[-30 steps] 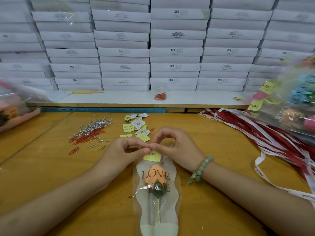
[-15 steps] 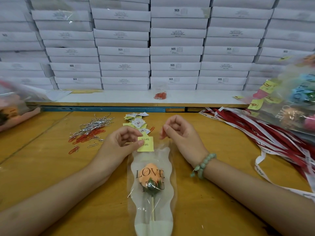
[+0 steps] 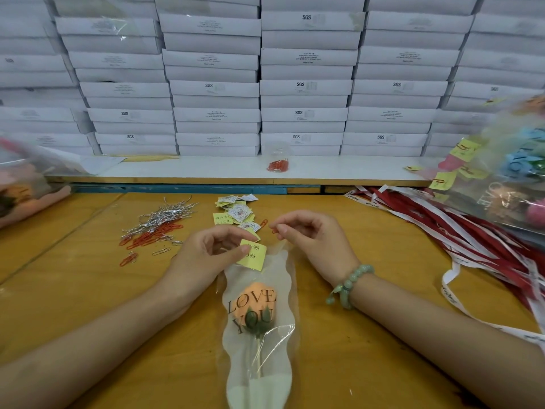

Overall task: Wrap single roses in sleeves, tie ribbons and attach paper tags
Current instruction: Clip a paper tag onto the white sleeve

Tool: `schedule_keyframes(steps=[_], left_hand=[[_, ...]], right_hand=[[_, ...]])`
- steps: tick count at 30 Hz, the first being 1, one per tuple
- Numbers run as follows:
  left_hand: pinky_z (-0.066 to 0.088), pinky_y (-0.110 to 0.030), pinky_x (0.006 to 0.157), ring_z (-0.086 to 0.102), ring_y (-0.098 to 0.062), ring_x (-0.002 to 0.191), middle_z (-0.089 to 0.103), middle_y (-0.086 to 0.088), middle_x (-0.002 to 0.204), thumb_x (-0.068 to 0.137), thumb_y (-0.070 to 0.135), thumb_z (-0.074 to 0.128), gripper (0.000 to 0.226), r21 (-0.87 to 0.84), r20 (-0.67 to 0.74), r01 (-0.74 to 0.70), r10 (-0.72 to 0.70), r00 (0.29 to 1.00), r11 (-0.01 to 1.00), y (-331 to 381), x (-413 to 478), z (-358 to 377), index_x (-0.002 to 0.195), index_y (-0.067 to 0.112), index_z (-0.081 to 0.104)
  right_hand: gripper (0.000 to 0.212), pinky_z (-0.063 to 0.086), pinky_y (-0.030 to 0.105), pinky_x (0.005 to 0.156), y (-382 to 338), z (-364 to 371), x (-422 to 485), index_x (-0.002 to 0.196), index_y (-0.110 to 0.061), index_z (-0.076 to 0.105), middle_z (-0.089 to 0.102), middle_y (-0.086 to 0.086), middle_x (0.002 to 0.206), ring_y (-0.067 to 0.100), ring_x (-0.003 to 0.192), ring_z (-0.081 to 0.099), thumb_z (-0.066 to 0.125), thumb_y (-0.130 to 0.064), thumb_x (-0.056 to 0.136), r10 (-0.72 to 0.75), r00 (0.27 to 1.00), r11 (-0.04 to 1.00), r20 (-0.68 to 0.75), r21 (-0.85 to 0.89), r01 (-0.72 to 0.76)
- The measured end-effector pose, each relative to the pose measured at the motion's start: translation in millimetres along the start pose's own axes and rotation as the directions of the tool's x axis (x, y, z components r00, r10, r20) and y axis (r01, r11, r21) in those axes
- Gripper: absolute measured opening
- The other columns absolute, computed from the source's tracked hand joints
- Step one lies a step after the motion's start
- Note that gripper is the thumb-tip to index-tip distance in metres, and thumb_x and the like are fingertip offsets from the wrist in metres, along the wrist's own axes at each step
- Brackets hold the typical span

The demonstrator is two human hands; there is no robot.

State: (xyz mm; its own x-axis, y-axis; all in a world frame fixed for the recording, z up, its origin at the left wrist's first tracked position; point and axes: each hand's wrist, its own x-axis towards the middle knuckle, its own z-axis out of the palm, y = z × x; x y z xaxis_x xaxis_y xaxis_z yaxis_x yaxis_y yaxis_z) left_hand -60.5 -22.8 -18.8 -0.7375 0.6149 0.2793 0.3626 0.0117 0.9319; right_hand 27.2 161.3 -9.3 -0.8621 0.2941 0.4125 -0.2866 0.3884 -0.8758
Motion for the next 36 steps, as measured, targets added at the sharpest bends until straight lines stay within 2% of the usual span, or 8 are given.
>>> schedule_keyframes(steps=[3,7,12,22,26,29,32,36], left_hand=[[0.051,-0.013,0.064,0.063,-0.007,0.077,0.070,0.003,0.085,0.085,0.006,0.069,0.025,-0.014,0.000,-0.015,0.015,1.000,1.000,1.0,-1.0,0.2,0.091,0.028,0.077],[0.044,-0.009,0.050,0.057,0.000,0.062,0.066,0.008,0.075,0.087,0.005,0.066,0.024,-0.033,0.000,-0.014,0.014,1.000,0.999,1.2,-2.0,0.8,0.090,0.025,0.078],[0.048,-0.013,0.066,0.059,-0.007,0.075,0.064,0.003,0.078,0.087,0.004,0.067,0.025,-0.024,-0.029,-0.007,0.007,1.000,1.000,-1.3,-0.8,0.0,0.091,0.026,0.078],[0.049,-0.013,0.067,0.062,-0.007,0.078,0.067,0.000,0.082,0.087,0.005,0.067,0.024,-0.021,-0.023,0.005,-0.006,1.000,1.000,-2.3,-1.1,-0.6,0.092,0.026,0.077],[0.051,-0.015,0.071,0.063,-0.009,0.081,0.069,-0.002,0.086,0.087,0.006,0.068,0.024,-0.008,-0.020,-0.001,0.001,1.000,1.000,-3.2,-0.3,-1.0,0.092,0.027,0.077],[0.052,-0.016,0.071,0.063,-0.011,0.081,0.068,-0.004,0.087,0.087,0.006,0.068,0.024,0.000,-0.026,0.000,0.000,1.000,1.000,-3.4,-0.3,-0.9,0.091,0.028,0.077],[0.051,-0.016,0.070,0.063,-0.010,0.079,0.069,-0.004,0.086,0.086,0.006,0.068,0.024,0.011,-0.022,-0.008,0.009,1.000,1.000,-2.5,-0.8,-0.7,0.091,0.028,0.077],[0.051,-0.016,0.069,0.063,-0.012,0.079,0.069,-0.008,0.087,0.087,0.005,0.068,0.024,0.013,-0.018,-0.010,0.010,1.000,1.000,-1.2,-1.5,-0.1,0.090,0.027,0.076]], right_hand=[[0.010,0.052,0.016,0.071,-0.1,-0.4,-0.4,0.091,-0.017,0.070,0.072,-0.003,0.084,0.010,0.076,0.070,0.067,-0.008,0.086,0.019,1.000,0.999,-0.012,0.048,-0.018],[0.010,0.053,0.016,0.072,-1.5,-1.0,-0.8,0.086,-0.015,0.069,0.073,-0.001,0.087,0.010,0.077,0.072,0.070,-0.006,0.084,0.030,0.999,0.996,-0.026,0.085,-0.028],[0.008,0.052,0.014,0.073,-1.7,-0.1,-2.8,0.086,-0.008,0.071,0.076,0.002,0.083,0.010,0.083,0.073,0.069,-0.001,0.083,0.051,0.999,0.985,0.013,0.162,-0.052],[0.015,0.051,0.012,0.073,-1.8,-0.4,-1.5,0.092,-0.008,0.073,0.076,-0.001,0.088,0.011,0.083,0.073,0.062,0.002,0.087,0.043,0.999,0.983,0.000,0.180,-0.042],[0.017,0.054,0.019,0.076,-1.9,-0.3,-2.4,0.096,-0.016,0.074,0.075,-0.001,0.086,0.007,0.080,0.071,0.063,-0.006,0.089,0.037,0.999,0.999,-0.016,0.039,-0.037],[0.022,0.049,0.016,0.075,-3.1,2.3,-2.5,0.100,-0.019,0.074,0.066,0.003,0.097,0.001,0.076,0.066,0.057,-0.006,0.093,0.007,1.000,0.996,-0.005,-0.089,-0.008],[0.026,0.048,0.015,0.078,-6.1,4.6,-4.3,0.104,-0.020,0.072,0.064,0.005,0.100,0.004,0.085,0.066,0.052,-0.006,0.096,-0.007,0.998,0.987,0.059,-0.157,0.016],[0.026,0.045,0.011,0.084,-9.4,8.9,-7.8,0.107,-0.023,0.069,0.056,0.004,0.100,-0.006,0.089,0.061,0.051,-0.008,0.096,-0.046,0.987,0.958,0.152,-0.272,0.087]])
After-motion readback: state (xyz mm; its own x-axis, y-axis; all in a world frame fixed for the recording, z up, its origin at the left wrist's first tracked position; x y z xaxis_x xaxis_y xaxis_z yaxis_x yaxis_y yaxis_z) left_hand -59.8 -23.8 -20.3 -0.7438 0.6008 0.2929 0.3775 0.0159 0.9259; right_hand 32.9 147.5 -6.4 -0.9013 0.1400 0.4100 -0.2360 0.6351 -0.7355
